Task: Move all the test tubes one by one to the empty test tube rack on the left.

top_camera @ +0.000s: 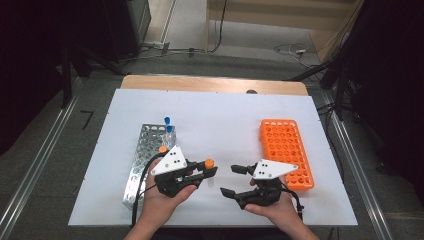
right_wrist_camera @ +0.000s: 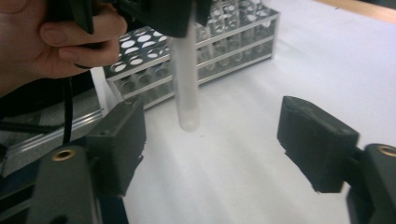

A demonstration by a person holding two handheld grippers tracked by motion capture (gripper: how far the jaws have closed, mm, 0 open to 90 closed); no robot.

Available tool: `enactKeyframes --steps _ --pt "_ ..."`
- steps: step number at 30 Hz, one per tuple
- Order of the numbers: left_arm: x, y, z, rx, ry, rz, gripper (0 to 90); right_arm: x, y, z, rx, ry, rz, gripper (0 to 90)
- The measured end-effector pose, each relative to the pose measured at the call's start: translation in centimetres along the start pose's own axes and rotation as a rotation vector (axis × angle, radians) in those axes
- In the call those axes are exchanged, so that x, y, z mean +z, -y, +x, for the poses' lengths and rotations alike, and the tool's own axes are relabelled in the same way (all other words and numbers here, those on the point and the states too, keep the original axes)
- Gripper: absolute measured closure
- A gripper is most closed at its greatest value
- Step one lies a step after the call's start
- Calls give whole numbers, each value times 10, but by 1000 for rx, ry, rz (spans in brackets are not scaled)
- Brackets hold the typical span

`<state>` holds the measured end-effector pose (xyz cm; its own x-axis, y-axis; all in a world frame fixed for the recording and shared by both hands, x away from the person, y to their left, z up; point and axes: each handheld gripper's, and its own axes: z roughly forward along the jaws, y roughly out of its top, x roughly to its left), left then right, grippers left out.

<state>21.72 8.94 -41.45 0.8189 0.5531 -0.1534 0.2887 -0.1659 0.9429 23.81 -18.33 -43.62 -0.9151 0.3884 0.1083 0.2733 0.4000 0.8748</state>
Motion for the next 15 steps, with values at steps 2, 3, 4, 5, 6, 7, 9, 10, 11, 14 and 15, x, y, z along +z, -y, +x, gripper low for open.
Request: enactKeyframes --steps 2,3,4,5,6,7,9,10,11,14,15 --pt "-4 0 3 0 -12 -6 748 -3 1 -4 0 13 -4 106" --pt "-6 0 4 0 -21 -6 748 -5 1 -6 4 15 -4 82" --pt "-9 0 6 1 -28 -8 748 -7 1 -8 10 16 -7 59" --pt "-12 0 8 -3 -37 -14 748 -9 2 -10 13 12 -7 27" --pt "-15 0 10 -4 -44 -18 748 -11 3 -12 13 14 -10 5" --pt "-18 -1 12 -8 -53 -23 748 -13 4 -14 15 19 -12 0" --pt "-24 -1 16 -12 -67 -31 748 -18 5 -19 15 23 -15 0" --pt "-27 -2 18 -12 -78 -32 748 -20 6 -21 18 18 -16 0" --pt "-29 -2 19 -15 -85 -41 748 -22 6 -24 21 19 -19 0" --pt "-36 -3 24 -16 -107 -48 748 -29 9 -31 33 31 -26 0" --pt "-38 -3 26 -19 -113 -52 748 -31 10 -34 38 38 -26 0"
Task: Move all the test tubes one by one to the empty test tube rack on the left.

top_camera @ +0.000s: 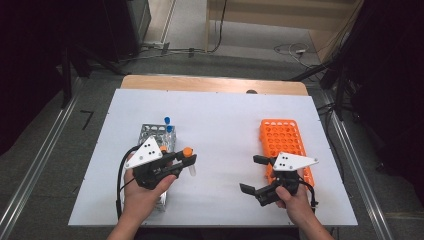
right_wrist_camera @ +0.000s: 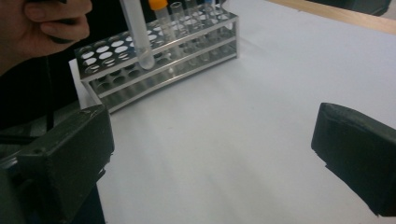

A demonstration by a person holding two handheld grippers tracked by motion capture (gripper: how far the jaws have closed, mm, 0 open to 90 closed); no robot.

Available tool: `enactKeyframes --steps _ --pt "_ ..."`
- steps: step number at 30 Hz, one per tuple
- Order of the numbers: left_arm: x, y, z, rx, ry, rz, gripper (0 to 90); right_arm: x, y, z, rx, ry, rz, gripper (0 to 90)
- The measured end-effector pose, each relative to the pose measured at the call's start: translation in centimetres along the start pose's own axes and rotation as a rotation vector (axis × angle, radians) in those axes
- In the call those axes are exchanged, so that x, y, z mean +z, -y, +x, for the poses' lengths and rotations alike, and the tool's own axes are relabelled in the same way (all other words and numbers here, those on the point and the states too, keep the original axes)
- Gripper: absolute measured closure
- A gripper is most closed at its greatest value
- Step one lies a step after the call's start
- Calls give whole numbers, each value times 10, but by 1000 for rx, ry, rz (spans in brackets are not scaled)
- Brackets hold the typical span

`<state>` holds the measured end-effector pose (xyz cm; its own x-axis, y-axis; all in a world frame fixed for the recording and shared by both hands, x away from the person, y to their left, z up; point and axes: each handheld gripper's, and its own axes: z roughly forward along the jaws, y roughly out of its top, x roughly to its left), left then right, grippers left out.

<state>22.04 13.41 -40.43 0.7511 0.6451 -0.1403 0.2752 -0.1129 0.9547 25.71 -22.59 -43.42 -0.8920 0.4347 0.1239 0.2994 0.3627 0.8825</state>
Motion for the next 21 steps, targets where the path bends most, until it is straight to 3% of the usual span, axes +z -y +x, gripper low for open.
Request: enactKeyframes --steps 21 --pt "-34 7 29 -17 -143 -27 748 -36 14 -39 63 134 -13 0"
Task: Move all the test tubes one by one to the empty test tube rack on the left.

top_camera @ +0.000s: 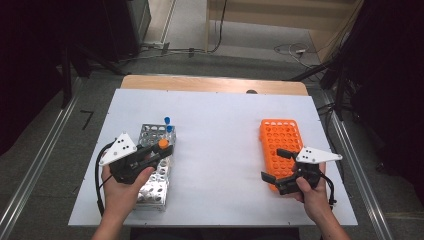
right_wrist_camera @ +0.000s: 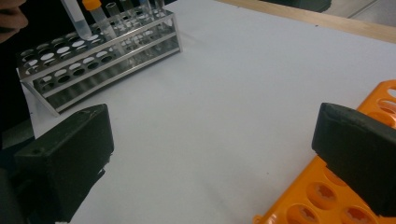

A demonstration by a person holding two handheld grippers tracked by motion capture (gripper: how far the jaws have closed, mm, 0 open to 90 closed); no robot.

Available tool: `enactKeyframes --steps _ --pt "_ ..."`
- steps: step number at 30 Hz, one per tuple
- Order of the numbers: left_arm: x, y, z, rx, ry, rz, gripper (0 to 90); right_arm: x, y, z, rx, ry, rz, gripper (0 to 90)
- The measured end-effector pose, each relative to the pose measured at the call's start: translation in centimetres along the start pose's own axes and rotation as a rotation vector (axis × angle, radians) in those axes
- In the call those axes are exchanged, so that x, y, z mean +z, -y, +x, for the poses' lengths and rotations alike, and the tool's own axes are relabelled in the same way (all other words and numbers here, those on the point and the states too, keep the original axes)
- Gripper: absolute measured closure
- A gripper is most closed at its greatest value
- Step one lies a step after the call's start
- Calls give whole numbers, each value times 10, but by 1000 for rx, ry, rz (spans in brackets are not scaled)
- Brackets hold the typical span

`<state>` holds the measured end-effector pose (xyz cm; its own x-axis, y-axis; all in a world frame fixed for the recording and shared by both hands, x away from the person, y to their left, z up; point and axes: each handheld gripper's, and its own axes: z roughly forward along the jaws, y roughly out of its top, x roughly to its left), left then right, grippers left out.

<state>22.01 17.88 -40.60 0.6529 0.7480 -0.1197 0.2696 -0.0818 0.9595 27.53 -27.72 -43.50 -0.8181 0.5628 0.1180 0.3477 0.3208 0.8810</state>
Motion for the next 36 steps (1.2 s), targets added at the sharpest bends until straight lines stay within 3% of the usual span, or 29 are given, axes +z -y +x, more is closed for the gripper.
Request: enactKeyframes --steps 18,29,36 --pt "-5 17 9 -6 -149 15 748 -20 12 -29 53 76 -13 0" --pt "-3 23 5 -3 -170 16 745 -21 14 -32 62 88 -10 0" --pt "-8 26 -2 -1 -211 23 740 -23 15 -34 68 94 -12 0"
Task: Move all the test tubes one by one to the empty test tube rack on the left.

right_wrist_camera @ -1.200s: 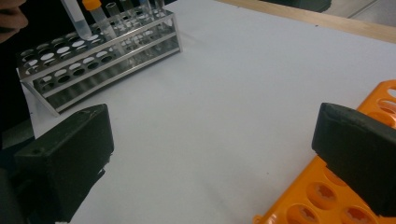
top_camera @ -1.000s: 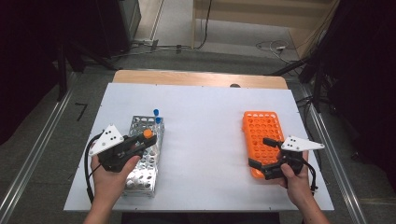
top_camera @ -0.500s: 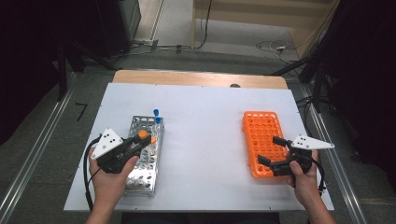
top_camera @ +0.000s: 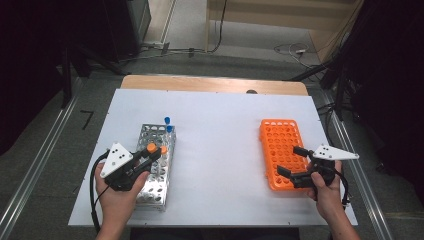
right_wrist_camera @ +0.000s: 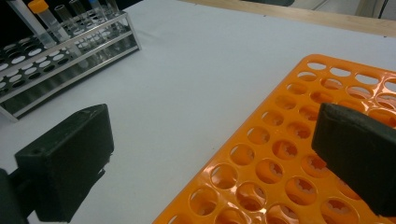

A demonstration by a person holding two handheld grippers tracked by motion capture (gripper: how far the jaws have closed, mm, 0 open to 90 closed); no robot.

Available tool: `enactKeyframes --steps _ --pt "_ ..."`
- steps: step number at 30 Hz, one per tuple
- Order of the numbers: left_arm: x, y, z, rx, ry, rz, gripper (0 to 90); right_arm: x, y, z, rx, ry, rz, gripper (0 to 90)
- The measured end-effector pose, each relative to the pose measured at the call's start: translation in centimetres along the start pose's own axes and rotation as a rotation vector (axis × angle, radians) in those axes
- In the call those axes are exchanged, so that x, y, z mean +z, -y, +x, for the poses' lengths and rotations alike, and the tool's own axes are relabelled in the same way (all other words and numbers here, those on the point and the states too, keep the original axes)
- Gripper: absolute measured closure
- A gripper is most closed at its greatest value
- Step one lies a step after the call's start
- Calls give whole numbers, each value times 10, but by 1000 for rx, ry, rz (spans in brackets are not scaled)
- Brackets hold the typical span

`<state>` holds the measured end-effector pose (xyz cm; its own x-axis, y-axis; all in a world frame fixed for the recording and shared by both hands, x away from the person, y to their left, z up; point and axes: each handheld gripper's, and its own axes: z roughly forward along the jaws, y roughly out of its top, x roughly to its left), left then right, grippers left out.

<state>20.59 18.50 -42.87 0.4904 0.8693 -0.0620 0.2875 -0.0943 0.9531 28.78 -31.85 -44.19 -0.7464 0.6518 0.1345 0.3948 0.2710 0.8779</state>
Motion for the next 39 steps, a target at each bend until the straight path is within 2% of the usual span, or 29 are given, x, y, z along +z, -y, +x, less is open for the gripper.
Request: enactKeyframes --steps 5,9,12,18,21,26,31,39 --pt "8 6 -5 15 -13 69 740 1 1 -1 3 1 5 0" --pt "12 9 -6 14 -28 104 740 1 1 0 -1 0 6 0" --pt "14 9 -5 -3 -21 118 736 1 1 -1 0 -1 5 0" --pt "16 9 -4 3 -4 152 697 1 1 -2 3 3 5 0" --pt "16 8 -4 1 7 154 670 1 1 -2 2 4 7 0" --pt "14 7 -4 -2 23 141 569 1 2 -2 2 4 6 0" --pt "11 7 -2 -15 29 112 407 0 2 -3 3 8 5 0" --pt "5 5 2 -21 73 58 224 -2 3 -5 6 14 -4 0"
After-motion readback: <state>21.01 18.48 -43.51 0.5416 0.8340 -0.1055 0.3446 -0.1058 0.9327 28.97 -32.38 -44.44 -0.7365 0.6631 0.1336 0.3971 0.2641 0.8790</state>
